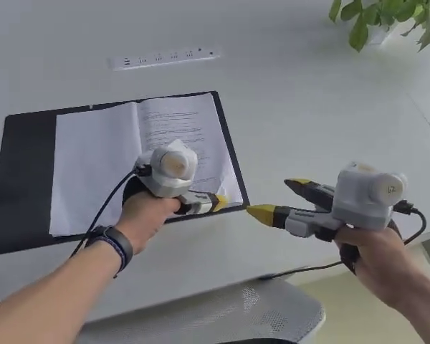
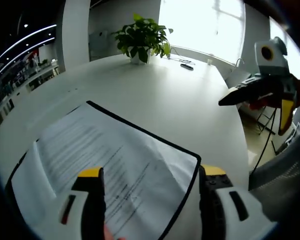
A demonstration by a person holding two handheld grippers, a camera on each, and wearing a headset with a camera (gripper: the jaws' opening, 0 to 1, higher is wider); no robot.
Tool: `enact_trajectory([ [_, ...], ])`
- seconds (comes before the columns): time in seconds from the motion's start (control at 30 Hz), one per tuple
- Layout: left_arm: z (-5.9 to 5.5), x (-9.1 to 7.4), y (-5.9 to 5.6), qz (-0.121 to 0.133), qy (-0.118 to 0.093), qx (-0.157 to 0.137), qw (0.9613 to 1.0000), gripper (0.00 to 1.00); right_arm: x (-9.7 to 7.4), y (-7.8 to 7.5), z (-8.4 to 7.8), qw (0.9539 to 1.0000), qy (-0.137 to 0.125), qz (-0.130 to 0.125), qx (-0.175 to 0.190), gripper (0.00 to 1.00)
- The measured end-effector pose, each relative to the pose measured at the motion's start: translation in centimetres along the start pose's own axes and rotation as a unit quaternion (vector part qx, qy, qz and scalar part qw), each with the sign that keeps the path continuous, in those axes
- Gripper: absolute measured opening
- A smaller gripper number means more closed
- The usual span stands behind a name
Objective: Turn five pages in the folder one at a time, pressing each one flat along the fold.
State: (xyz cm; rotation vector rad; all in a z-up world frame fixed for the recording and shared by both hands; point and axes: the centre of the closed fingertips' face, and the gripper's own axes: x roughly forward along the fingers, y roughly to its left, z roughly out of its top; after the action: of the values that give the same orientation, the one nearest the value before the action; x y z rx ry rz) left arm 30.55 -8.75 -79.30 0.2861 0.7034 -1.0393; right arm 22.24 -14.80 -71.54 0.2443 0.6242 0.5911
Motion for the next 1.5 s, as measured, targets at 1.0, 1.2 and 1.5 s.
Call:
enact_trajectory([
  [1.0, -0.8, 1.6, 0.3, 0.023, 0.019, 0.033, 0.9990, 0.72, 2.9, -0.7, 0.2, 0.9995, 0.008, 0.029, 0.004, 0.66],
  [1.2, -0.8, 1.4, 0.8, 0.024, 0.012, 0.018, 0.9995, 0.66, 4.4, -1.0, 0.7, 0.9991, 0.010, 0.040, 0.003, 0.65],
  [1.5, -0.8, 1.5, 0.8, 0.025, 0.011, 0.018, 0.9995, 0.66, 7.0, -1.7, 2.1, 0.9974, -0.006, 0.063, 0.035, 0.58],
])
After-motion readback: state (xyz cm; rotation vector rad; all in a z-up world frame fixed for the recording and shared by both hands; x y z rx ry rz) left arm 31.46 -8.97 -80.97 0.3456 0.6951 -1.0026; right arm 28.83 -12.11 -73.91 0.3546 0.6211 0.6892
